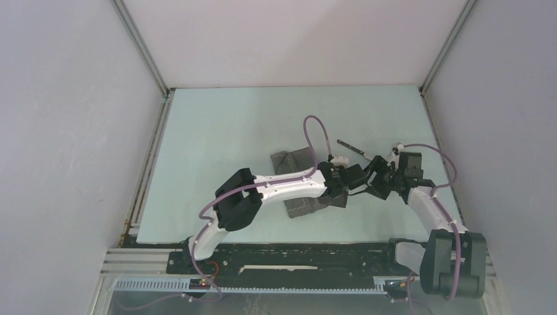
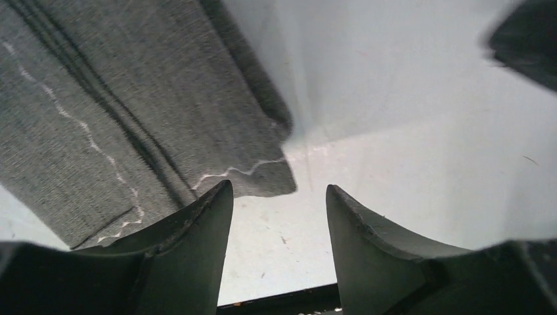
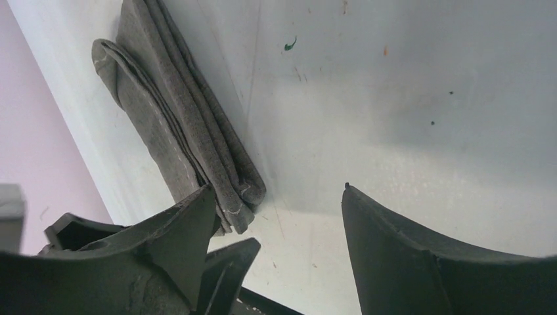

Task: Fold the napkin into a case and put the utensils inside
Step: Pick up the 2/3-rectangle-folded napkin at the center of the board.

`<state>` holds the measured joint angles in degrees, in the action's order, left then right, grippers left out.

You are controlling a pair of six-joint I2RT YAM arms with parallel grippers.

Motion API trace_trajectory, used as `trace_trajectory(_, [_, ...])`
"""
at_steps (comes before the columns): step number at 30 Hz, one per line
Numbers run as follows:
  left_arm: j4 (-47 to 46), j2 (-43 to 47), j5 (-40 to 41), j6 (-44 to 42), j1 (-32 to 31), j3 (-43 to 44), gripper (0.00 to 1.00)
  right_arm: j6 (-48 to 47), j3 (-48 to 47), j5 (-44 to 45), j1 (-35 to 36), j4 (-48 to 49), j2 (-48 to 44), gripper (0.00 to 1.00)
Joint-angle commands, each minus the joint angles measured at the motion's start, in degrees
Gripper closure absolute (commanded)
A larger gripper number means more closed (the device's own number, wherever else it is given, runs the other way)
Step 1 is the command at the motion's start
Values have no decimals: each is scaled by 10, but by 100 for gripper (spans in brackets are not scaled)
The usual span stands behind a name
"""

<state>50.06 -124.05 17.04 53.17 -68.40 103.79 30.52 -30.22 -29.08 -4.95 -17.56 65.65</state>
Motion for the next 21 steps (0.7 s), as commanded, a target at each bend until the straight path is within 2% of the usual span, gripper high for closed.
trace_trajectory(1, [61,-14,58,47,5,37,39,-35,-20,16,-15,-19,-28,20])
trace_trajectory(13, [118,-102,72,62,5,144,49,-47,-17,-16,-16,-12,-11,19])
trace_trajectory(21, [130,-133,68,62,14,151,57,-37,-17,-25,-19,-2,13,17])
